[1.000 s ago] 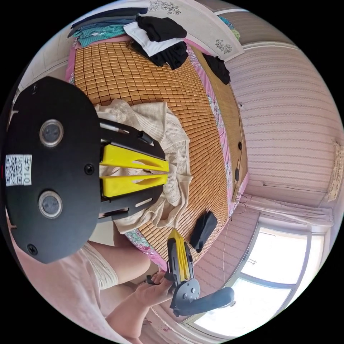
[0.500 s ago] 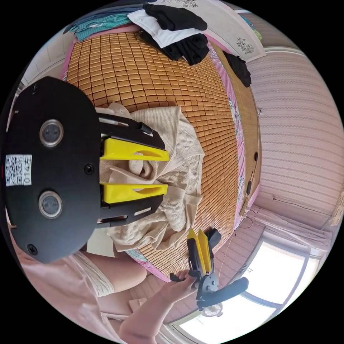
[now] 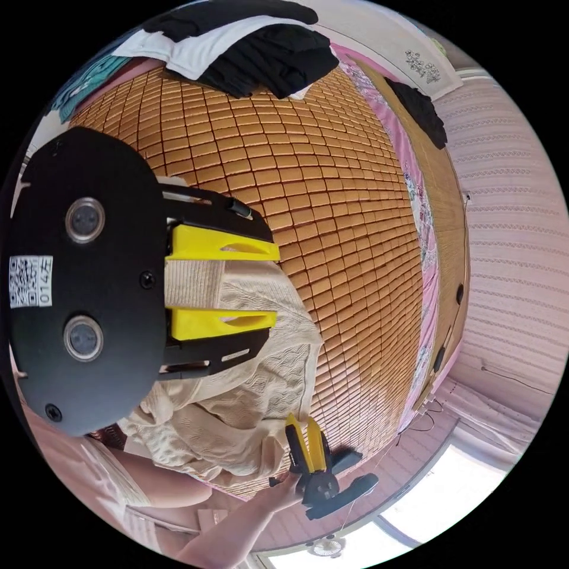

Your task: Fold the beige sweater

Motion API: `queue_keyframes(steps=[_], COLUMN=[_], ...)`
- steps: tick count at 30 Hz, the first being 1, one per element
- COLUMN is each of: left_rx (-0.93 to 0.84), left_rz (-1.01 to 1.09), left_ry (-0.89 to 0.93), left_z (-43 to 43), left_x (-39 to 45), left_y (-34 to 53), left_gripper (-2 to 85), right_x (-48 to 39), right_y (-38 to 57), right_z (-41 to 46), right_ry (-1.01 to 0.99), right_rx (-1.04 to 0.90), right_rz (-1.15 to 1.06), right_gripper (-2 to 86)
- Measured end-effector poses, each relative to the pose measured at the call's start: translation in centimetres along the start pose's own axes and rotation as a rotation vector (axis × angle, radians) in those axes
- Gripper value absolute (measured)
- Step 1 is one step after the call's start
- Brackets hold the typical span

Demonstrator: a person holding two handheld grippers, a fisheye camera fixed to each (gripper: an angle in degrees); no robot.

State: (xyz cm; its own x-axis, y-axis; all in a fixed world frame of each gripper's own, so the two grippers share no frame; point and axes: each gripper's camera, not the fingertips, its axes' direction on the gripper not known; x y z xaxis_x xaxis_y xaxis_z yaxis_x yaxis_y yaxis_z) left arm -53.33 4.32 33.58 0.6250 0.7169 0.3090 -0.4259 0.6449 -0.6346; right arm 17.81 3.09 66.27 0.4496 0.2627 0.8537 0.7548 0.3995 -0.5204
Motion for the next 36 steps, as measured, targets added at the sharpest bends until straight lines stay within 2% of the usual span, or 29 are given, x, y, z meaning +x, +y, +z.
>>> queue_keyframes(steps=[1,3,5,6,8,10,15,19,22,24,26,28,30,32,36], left_rx=[-0.027,-0.211,-0.175,-0.196,-0.203,-0.18,0.004,-0.088,-0.004,0.073,0.084,0.07,0.016,-0.043,-0.162], left_rz=[0.007,0.027,0.078,0.099,0.128,0.11,-0.02,-0.144,-0.139,-0.022,0.072,0.177,0.311,0.374,0.229], left_ry=[-0.003,-0.003,-0.044,-0.018,0.025,-0.003,-0.083,-0.067,-0.11,-0.135,-0.085,-0.017,0.106,0.09,0.0], left_z=[0.8,4.3,4.2,4.3,4.1,3.6,-0.4,1.5,-0.8,-4.0,-5.7,-6.3,-5.1,-3.4,0.1], left_x=[-0.1,-0.5,-0.2,-0.1,-0.2,-0.7,-4.3,-6.9,-7.0,-5.0,-2.5,1.2,6.9,10.5,12.5], left_y=[-0.5,-2.0,-2.5,-2.7,-2.9,-2.9,-3.2,-2.5,-1.2,0.4,2.1,4.0,6.5,7.7,8.0], left_gripper=[13.2,13.0,9.3,5.2,2.6,2.0,2.4,4.5,5.6,6.4,6.3,5.2,4.8,6.5,9.6], right_x=[0.3,0.9,1.2,1.5,1.9,2.3,3.6,4.2,3.9,3.9,4.7,5.7,6.6,7.2,8.8], right_y=[-0.1,0.0,-0.3,-0.6,-1.2,-2.1,-9.0,-11.9,-8.7,-2.9,2.0,6.6,11.2,13.1,13.2], right_z=[0.3,-0.1,-0.5,-0.9,-2.2,-4.0,-7.9,-6.2,-7.5,-8.4,-7.9,-6.7,-4.5,-3.0,1.1], right_ry=[-0.011,0.053,0.022,0.01,-0.006,-0.011,0.036,0.015,-0.035,0.063,0.135,0.147,0.067,-0.02,-0.099], right_rx=[-0.004,0.028,0.02,0.016,0.052,0.101,0.201,0.156,0.214,0.266,0.261,0.217,0.165,0.168,0.118], right_rz=[0.008,0.012,-0.04,-0.07,-0.119,-0.155,-0.192,-0.105,-0.129,-0.129,-0.073,-0.001,0.096,0.164,0.267], right_gripper=[9.1,2.7,1.4,1.0,0.6,0.5,0.5,4.2,7.2,7.5,7.9,8.9,10.6,10.8,6.8])
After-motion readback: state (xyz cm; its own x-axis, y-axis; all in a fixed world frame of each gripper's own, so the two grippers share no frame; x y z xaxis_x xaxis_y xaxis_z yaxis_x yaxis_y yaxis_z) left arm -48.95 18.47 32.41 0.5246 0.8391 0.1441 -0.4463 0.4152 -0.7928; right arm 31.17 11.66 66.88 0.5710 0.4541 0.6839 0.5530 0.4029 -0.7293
